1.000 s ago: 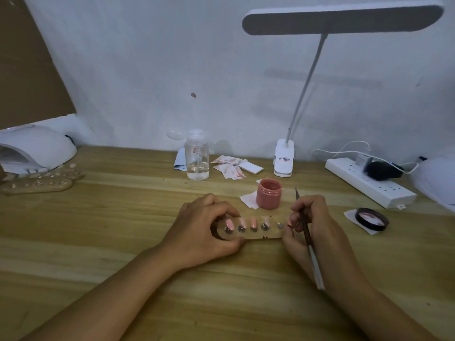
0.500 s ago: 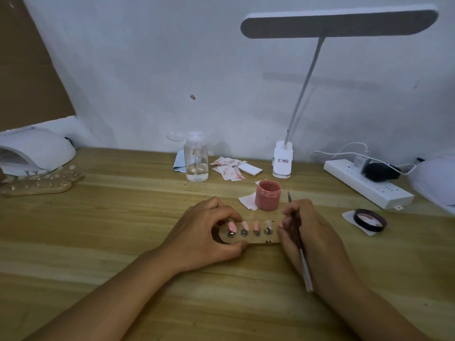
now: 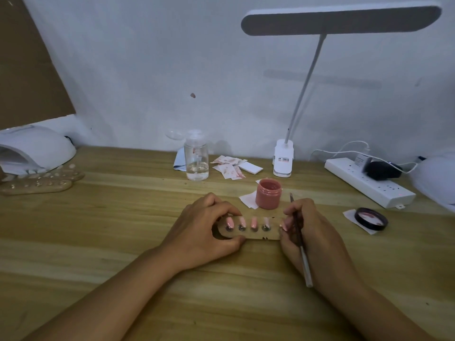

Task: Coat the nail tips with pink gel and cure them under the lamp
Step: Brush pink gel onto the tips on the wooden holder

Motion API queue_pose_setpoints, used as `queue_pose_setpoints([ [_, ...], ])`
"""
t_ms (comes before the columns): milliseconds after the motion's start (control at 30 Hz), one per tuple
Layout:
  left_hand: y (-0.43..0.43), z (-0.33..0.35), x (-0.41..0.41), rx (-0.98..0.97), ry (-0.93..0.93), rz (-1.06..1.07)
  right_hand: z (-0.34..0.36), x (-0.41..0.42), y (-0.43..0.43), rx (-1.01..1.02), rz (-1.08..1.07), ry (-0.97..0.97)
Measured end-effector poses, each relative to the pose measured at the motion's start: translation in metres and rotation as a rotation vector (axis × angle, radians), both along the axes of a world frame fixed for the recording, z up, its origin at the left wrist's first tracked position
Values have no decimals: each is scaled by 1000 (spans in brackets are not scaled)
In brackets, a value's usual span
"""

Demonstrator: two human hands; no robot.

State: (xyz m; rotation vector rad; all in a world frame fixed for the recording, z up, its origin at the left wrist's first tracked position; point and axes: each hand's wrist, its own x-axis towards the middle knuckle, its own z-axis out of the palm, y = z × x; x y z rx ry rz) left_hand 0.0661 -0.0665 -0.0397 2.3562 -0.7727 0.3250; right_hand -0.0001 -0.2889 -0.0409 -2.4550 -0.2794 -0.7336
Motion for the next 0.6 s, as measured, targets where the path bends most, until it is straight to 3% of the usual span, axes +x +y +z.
queue_pose_setpoints([
  [200,1,0,0,7,-22,-9,-2,3,-1,-32,-19,-33],
  [333,1,2,-1,6,-41,-19,-6,5,2,194,2,31],
  [600,0,1,-1,12,-22,-17,-2,2,5,227,-3,20],
])
